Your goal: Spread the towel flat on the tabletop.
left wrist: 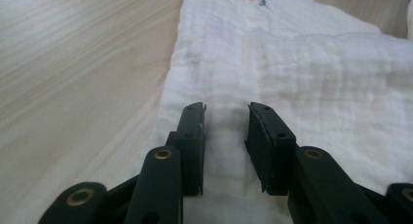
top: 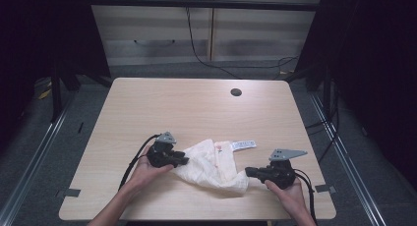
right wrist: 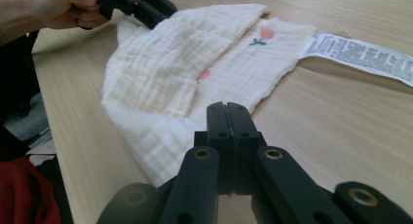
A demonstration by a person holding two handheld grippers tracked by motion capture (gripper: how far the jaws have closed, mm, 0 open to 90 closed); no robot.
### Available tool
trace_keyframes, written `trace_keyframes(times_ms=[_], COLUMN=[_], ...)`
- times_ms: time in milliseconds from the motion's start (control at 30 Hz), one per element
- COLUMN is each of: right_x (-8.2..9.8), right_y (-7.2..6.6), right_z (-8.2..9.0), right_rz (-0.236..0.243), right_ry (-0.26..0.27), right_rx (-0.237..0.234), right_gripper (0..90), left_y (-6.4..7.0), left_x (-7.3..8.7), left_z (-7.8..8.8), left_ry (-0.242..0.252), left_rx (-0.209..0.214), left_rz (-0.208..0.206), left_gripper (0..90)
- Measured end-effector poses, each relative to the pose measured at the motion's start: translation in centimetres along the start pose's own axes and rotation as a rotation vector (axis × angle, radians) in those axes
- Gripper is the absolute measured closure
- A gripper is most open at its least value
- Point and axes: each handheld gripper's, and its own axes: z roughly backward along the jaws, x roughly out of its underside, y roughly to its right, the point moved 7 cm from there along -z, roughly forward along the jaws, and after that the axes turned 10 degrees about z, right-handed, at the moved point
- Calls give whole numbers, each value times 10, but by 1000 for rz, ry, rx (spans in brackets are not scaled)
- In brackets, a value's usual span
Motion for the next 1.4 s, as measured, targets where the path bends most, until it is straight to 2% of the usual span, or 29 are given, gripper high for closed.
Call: trace_keyframes(times_ms=[200,300,367,500,567,667,767,833,867,1000,1100,1167,1267,1400], right_x=[-3,-5,-5,-9,-12,-15,-16,-16,-16,-17,-17,-17,-18,-18], right_y=[9,12,11,10,10,8,6,5,4,4,4,4,3,2], right_z=[-10,-15,-18,-21,-22,-27,-30,-31,-31,-29,-29,-29,-29,-29], right_rz=[3,6,11,19,25,32,37,42,41,44,41,42,45,46], right_ry=[-29,-31,-37,-38,-32,-31,-32,-36,-33,-22,-20,-20,-18,-14], right_rx=[-2,-5,-7,-8,-14,-20,-26,-29,-29,-32,-31,-32,-34,-36], right_gripper=[898,898,898,898,898,898,898,898,898,897,898,898,897,897], left_y=[11,17,20,26,29,32,31,28,27,24,21,16,6,-12], left_x=[22,35,43,54,59,62,63,60,58,48,37,25,7,-12], left_z=[17,27,32,41,44,47,48,51,53,59,62,63,60,47], left_ry=[-5,7,10,0,-6,-8,-6,16,27,67,94,116,137,133], left_rx=[-45,-56,-49,-30,-25,-41,-16,-23,-9,6,25,20,8,15], left_rz=[-20,-21,-4,-5,9,7,26,30,46,66,90,98,95,94], left_gripper=[672,715,771,842,850,858,856,848,841,745,681,640,626,617])
